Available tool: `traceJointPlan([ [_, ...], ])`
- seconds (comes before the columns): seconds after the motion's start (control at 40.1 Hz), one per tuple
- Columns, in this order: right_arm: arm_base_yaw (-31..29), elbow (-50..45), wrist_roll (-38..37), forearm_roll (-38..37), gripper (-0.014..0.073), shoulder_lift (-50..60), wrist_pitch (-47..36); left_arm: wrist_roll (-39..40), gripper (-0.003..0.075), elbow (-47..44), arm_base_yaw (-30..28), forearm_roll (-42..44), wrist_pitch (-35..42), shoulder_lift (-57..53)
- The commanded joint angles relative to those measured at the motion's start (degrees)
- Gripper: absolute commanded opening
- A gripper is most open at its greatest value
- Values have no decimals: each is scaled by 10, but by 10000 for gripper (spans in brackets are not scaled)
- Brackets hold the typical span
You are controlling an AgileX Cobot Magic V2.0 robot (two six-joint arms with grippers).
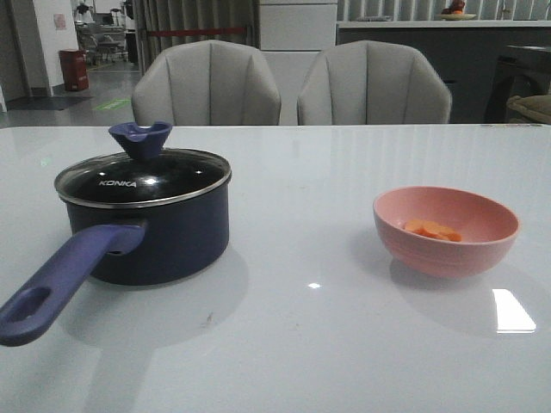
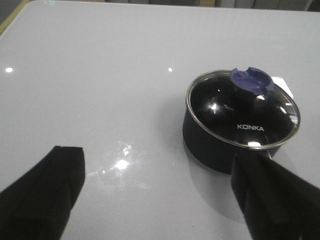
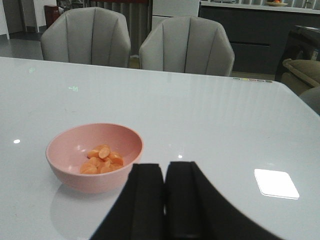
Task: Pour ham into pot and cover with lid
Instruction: 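Move the left gripper toward the purple knob of the glass lid, then grasp the purple lid knob with the left gripper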
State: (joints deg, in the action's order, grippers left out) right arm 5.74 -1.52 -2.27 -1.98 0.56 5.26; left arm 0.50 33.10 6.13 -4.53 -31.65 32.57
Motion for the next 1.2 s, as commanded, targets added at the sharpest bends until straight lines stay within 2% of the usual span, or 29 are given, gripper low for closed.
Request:
traceJointPlan([
  [0.0,-5,2,3,-9,146,12,-42,5,636,88,19,3,-11,76],
  [0.424,-5,2,3,-9,146,12,-42,5,636,381,21,-51,-133,385],
  [0.649,-5,2,3,-9,146,12,-42,7,636,489,84,-46,-182,498],
  [0.924,-5,2,3,-9,146,12,-42,149,636,591,191,114,-250,612],
  [1.173,-5,2,3,-9,146,12,-42,218,636,672,208,117,-295,696],
])
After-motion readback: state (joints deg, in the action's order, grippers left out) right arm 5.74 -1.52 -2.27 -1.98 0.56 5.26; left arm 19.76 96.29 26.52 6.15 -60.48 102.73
